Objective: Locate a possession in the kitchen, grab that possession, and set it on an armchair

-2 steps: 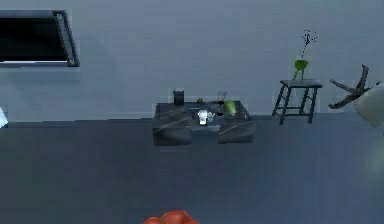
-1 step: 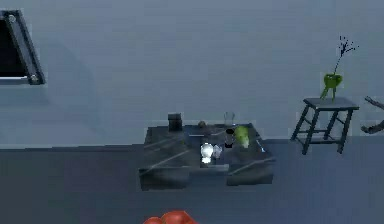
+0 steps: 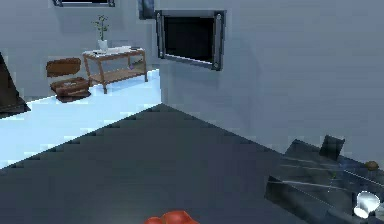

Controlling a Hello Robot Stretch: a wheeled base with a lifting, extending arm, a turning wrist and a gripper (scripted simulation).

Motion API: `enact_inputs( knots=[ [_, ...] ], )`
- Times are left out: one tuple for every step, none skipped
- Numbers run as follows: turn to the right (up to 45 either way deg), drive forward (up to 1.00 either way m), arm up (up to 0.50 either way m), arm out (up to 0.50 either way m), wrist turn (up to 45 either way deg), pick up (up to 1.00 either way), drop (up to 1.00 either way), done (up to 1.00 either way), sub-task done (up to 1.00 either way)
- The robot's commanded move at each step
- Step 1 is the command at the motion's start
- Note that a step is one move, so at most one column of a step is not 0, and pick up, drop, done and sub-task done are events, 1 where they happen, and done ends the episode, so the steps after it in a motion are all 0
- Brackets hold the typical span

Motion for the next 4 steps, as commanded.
enact_inputs(
  knots=[
    [-15.0,0.0,0.0,0.0,0.0,0.0,0.0,0.0,0.0],
    [0.0,0.45,0.0,0.0,0.0,0.0,0.0,0.0,0.0],
    [-6.0,0.0,0.0,0.0,0.0,0.0,0.0,0.0,0.0],
    [-3.0,0.0,0.0,0.0,0.0,0.0,0.0,0.0,0.0]
  ],
)
